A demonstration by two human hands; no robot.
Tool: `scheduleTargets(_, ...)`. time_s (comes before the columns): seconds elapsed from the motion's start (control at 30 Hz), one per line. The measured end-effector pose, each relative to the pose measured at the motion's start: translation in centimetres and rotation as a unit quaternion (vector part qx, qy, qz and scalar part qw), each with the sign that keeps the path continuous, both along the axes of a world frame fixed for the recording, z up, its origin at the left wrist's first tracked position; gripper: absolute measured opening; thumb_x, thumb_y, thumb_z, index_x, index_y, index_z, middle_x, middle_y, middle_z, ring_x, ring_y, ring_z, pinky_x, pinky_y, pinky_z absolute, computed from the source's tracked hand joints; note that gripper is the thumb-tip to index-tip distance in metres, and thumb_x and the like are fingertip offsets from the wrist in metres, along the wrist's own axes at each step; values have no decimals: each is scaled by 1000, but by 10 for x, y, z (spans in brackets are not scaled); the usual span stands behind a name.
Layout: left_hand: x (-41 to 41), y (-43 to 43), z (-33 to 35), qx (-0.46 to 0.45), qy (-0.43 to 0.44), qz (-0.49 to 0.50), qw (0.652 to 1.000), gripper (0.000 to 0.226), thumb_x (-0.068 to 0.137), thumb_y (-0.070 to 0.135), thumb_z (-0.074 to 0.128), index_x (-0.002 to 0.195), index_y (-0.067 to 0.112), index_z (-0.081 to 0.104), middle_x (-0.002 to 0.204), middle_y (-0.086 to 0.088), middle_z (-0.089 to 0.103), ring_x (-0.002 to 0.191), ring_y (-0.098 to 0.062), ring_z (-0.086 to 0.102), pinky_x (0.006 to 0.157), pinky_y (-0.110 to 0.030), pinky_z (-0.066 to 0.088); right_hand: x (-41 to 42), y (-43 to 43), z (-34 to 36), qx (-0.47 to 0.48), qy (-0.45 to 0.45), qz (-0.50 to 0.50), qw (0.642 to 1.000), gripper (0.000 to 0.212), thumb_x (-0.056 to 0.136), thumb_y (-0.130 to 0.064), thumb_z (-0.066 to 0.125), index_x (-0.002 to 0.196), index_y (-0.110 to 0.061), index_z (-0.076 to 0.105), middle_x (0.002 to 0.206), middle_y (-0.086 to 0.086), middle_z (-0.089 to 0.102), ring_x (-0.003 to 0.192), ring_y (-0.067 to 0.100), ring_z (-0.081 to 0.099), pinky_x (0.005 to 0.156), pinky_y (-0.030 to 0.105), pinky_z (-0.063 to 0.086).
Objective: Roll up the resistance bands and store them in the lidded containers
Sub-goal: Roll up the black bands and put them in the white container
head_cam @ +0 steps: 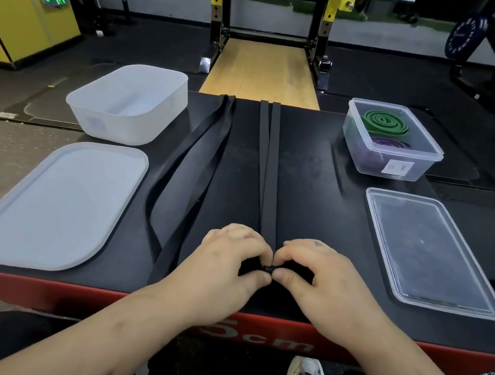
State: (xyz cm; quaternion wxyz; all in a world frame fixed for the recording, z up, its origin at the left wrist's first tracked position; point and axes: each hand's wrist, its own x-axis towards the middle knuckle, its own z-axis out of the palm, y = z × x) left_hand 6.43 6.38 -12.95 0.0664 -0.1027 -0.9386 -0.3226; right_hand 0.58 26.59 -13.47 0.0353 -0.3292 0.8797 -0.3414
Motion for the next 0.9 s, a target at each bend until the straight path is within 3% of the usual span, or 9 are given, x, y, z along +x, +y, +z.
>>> scheduleTargets(0.13,2,0,-2,-29,24,7,999,15,94,41,65,109,39,63,114,27,56,121,9,39,105,-13,25,-5,-8,-2,18,27,-21,999,14,99,-31,63,92,-40,71,95,-24,64,110,-3,53,97,25,42)
scheduleTargets(0.23,5,0,-3,-52,52,-17,997,20,93,36,67,112,36,61,109,27,56,114,15,42,104,-8,22,-6,-11,-1,29,32,-16,999,18,99,-34,62,87,-47,62,94,-22,61,105,-1,51,100,34,43)
scheduleTargets(0.3,5,-1,-3,-77,60,-34,995,20,90,35,68,109,34,61,108,23,59,114,9,47,106,-7,20,-6,-12,-2,28,40,-16,999,22,100,-34,62,85,-49,56,93,-22,60,103,0,50,99,36,44)
scheduleTargets(0.4,0,-2,-5,-84,73,-41,993,16,91,39,65,104,29,66,108,18,64,120,-2,52,109,-11,21,-5,-11,0,28,28,-22,999,16,101,-34,59,88,-44,59,94,-22,61,105,0,50,97,31,43)
scheduleTargets(0.5,-4,-4,-7,-84,75,-35,993,25,95,47,56,110,31,69,116,19,63,130,1,45,114,-20,24,-4,-4,4,24,7,-15,1000,11,102,-36,56,97,-45,61,97,-25,61,107,-2,51,91,23,42)
scheduleTargets(0.67,-9,-7,-7,-79,80,-30,993,23,96,47,58,107,30,70,111,22,53,126,0,43,113,-28,29,1,2,8,85,40,25,995,28,95,-46,67,122,-48,60,119,-33,57,121,-16,40,109,16,29)
scheduleTargets(0.8,-9,-7,-3,-72,69,-19,995,22,99,45,58,112,32,69,116,22,51,127,4,37,112,-12,16,-3,-3,3,63,64,18,996,25,93,-39,73,118,-38,72,128,-25,60,120,-31,24,109,3,13)
scheduleTargets(0.9,-6,-7,0,-60,50,-13,997,24,98,47,58,117,35,67,123,25,52,128,11,30,106,-2,6,-6,-2,1,60,61,19,996,28,98,-41,67,126,-39,70,139,-25,58,132,-23,25,121,16,11)
